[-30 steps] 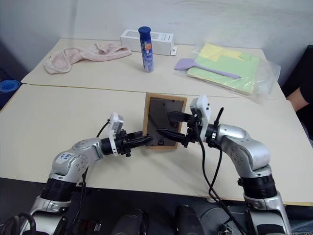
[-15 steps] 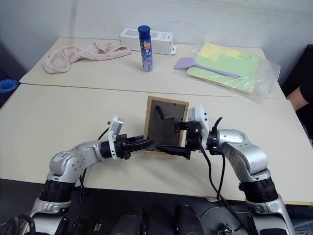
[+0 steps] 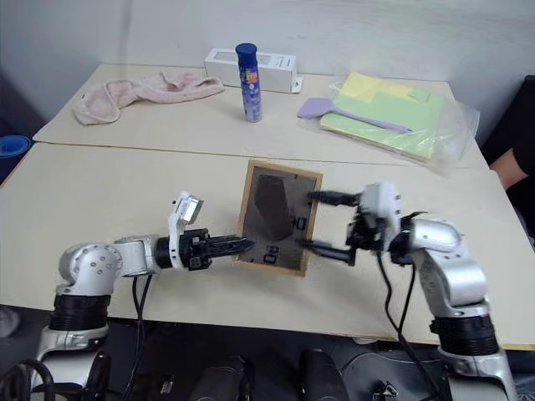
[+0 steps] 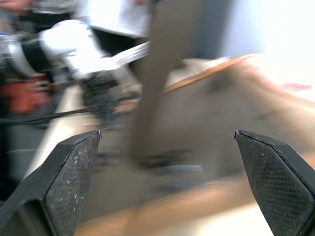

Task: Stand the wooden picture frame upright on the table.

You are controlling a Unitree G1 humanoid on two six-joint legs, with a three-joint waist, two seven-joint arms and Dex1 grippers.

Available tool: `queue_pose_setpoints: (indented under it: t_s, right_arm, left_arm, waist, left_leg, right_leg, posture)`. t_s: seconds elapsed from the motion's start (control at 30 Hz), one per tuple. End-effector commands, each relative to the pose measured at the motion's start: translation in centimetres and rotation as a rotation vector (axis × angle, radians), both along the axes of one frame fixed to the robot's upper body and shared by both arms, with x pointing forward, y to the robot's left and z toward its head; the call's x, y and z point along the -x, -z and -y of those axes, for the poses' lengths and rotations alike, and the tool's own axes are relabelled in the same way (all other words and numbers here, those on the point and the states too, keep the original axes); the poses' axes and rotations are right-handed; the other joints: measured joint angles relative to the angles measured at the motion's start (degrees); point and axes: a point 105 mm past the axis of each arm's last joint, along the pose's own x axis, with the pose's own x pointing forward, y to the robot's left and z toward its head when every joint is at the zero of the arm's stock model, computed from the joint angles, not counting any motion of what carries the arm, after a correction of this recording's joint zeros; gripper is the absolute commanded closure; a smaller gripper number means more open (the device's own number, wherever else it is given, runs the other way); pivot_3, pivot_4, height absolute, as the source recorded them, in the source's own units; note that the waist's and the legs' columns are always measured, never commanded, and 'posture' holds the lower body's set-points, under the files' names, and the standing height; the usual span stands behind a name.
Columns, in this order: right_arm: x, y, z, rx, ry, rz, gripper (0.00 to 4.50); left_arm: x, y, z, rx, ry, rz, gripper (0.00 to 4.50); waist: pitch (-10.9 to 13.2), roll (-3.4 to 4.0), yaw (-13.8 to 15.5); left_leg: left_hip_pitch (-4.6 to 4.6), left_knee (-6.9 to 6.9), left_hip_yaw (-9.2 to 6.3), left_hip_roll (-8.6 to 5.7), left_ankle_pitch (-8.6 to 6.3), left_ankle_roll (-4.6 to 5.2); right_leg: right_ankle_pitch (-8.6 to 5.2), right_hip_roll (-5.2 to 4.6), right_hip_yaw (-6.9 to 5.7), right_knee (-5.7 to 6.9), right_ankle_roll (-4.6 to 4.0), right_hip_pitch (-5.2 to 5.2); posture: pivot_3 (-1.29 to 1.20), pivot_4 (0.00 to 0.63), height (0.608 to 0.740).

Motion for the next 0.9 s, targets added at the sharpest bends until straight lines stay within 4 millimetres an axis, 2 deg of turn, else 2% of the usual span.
queue_pose_setpoints:
  t_s: [0.03, 0.13, 0.23, 0.4, 0.57, 0.67, 0.9]
  right_arm:
    - [-0.2, -1.6, 2.3, 0.007, 0.117, 0.164, 0.02]
    - [0.2, 1.0, 2.7, 0.308, 0.074, 0.402, 0.02]
    - [-0.1, 2.2, 2.8, 0.452, 0.057, 0.577, 0.02]
    - [-0.5, 2.6, 1.6, 0.497, 0.067, 0.818, 0.02]
    - [-0.7, 3.4, -0.4, 0.493, 0.068, 0.982, 0.02]
    - [-0.7, 4.1, -1.2, 0.480, 0.072, 1.028, 0.63]
    - [-2.0, 4.1, -1.4, 0.458, 0.168, 1.080, 3.05]
  left_arm:
    - [0.2, -1.0, -0.4, 0.029, 0.049, -0.123, 3.23]
    - [0.3, -1.0, -0.7, 0.027, 0.094, -0.211, 3.23]
    - [0.2, -1.3, -0.9, 0.037, 0.111, -0.262, 3.23]
    - [0.0, -2.1, -0.9, 0.052, 0.136, -0.313, 3.23]
    - [0.1, -2.5, -0.4, 0.075, 0.161, -0.355, 3.23]
    - [-0.2, -3.4, -0.4, 0.110, 0.166, -0.366, 3.23]
    - [0.9, -3.9, -0.5, 0.085, 0.216, -0.388, 3.23]
  waist:
    - [0.00, 0.00, 0.02]
    - [0.01, -0.01, -0.08]
    - [0.03, -0.01, -0.48]
    - [0.06, -0.01, -1.00]
    - [0.06, 0.00, -1.42]
    - [0.06, 0.00, -1.45]
    - [0.06, 0.00, -1.58]
  left_leg:
    - [-0.01, 0.01, -0.01, 0.00, 0.00, 0.00]
    - [-0.02, 0.01, 0.01, -0.03, 0.00, 0.00]
    - [0.03, -0.03, 0.05, -0.03, 0.01, -0.03]
    - [0.13, 0.02, 0.06, -0.01, 0.09, -0.14]
    - [0.13, 0.03, 0.03, 0.01, 0.11, -0.18]
    - [0.13, 0.03, 0.02, 0.01, 0.14, -0.20]
    - [0.15, 0.04, 0.03, 0.00, 0.18, -0.23]
  right_leg:
    - [0.00, 0.00, -0.02, 0.01, 0.00, 0.00]
    - [0.00, 0.03, -0.01, 0.00, 0.00, 0.00]
    - [0.00, 0.04, 0.04, 0.00, 0.01, -0.01]
    - [0.00, 0.02, 0.08, 0.04, 0.00, -0.01]
    - [0.00, 0.03, 0.06, 0.10, 0.00, 0.00]
    - [0.00, 0.03, 0.05, 0.15, 0.00, 0.00]
    - [-0.02, 0.04, 0.07, 0.27, -0.02, -0.01]
  posture:
    - [0.00, 0.150, 0.740]
    - [0.00, 0.150, 0.740]
    - [0.00, 0.150, 0.740]
    - [0.00, 0.150, 0.740]
    - [0.00, 0.150, 0.740]
    - [0.00, 0.150, 0.740]
    - [0.00, 0.150, 0.740]
